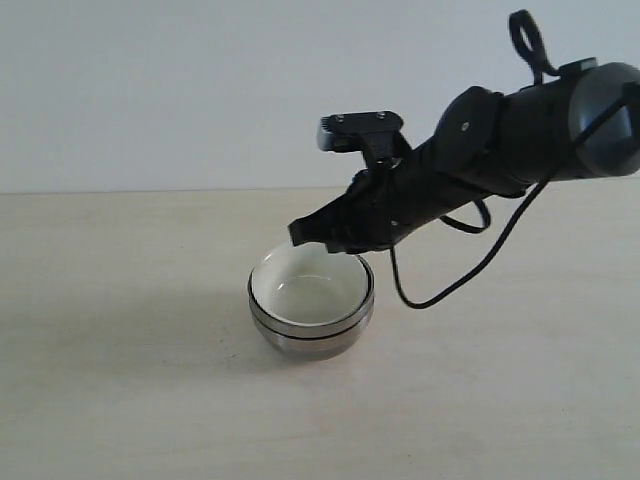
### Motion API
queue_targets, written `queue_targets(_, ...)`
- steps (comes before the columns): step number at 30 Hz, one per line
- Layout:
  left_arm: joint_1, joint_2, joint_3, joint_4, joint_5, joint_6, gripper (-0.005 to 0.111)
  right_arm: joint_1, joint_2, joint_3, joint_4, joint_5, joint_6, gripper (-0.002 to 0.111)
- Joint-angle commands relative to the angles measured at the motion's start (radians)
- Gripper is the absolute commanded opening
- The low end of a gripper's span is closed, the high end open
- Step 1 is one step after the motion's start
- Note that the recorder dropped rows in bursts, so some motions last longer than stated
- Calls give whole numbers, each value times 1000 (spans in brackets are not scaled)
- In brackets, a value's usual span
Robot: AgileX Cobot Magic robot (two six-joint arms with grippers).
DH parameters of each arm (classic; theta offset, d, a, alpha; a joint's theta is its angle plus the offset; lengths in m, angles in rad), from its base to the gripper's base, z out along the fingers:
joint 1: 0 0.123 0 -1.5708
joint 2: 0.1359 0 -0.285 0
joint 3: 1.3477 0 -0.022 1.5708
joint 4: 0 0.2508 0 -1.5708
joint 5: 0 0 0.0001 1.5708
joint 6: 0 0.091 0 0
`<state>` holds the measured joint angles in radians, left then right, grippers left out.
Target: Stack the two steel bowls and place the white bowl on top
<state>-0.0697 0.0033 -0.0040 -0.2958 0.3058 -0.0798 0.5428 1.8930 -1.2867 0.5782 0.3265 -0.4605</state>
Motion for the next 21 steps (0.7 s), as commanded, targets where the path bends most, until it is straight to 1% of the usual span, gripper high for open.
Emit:
queue_targets(1, 3, -3, 4, -1, -7, 1, 32, 82, -10, -6, 10, -159, -27, 0)
queue_targets(3, 3, -3, 4, -1, -9, 1, 32, 108, 5, -6, 10, -236, -23, 0)
queue_targets(6, 3, -3, 4, -1, -9, 1, 32, 126, 37, -13, 13, -296, -5, 0)
queue_targets(14, 3, -3, 4, -1, -9, 1, 32, 131, 128, -32, 13, -308, 9, 0)
queue_targets(21, 3, -3, 4, -1, -9, 1, 32, 131, 143, -32, 13, -320, 9, 0)
